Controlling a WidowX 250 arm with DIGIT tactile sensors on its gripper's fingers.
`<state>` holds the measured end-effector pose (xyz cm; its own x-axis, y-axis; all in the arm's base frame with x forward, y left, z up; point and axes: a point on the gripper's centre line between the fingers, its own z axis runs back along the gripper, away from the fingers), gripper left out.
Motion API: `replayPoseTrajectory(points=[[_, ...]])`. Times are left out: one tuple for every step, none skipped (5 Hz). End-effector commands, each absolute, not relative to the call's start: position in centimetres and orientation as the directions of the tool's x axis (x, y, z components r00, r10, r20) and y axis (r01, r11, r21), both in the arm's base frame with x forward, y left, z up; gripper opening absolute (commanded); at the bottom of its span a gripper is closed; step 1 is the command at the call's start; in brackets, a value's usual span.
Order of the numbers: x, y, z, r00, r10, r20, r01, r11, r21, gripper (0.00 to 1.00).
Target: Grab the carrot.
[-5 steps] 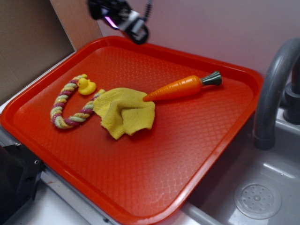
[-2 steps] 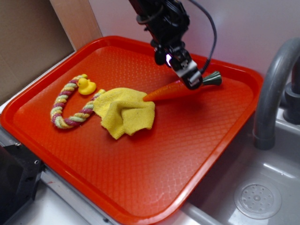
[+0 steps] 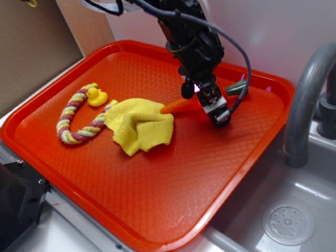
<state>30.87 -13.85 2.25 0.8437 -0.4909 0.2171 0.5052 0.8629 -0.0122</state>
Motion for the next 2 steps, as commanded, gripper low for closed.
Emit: replayPoseTrajectory(points=[[30.7, -14.9, 2.1, 0.833, -0.509, 0.217, 0.512, 0.858, 0.045, 0.0], [29.3, -15.3, 3.1, 0.828, -0.51, 0.234, 0.464, 0.856, 0.226, 0.0]])
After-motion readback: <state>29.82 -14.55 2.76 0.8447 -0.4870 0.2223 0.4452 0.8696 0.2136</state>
